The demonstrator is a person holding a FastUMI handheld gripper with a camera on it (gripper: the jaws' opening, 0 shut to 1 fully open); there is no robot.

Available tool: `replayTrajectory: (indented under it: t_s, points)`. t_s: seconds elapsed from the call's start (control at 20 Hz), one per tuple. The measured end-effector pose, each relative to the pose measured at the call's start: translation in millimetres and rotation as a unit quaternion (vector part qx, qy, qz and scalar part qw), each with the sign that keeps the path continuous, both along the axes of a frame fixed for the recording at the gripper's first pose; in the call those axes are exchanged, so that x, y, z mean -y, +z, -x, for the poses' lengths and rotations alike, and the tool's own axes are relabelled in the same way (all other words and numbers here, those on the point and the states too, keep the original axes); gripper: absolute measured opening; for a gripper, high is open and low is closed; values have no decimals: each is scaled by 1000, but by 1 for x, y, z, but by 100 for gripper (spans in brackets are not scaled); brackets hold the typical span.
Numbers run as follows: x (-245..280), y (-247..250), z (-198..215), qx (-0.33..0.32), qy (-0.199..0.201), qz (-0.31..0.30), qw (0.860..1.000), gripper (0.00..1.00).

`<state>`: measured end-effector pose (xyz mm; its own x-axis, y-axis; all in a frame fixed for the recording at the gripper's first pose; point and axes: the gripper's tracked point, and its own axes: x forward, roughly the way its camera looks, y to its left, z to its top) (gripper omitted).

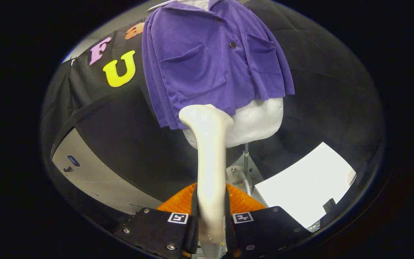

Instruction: Iron the clothes twice with a garment steamer, once on the left side and once on the right side.

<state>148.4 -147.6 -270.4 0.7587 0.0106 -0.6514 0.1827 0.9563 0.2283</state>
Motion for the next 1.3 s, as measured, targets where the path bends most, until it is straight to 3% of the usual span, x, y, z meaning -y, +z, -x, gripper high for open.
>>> replayTrajectory:
  t_s: [0.6, 0.9, 1.3]
  points:
    - [23, 173, -1, 148, 5, 13, 989, 30]
    - [40, 244, -17, 216, 1, 40, 975, 30]
    - [86, 327, -55, 296, -37, 52, 953, 30]
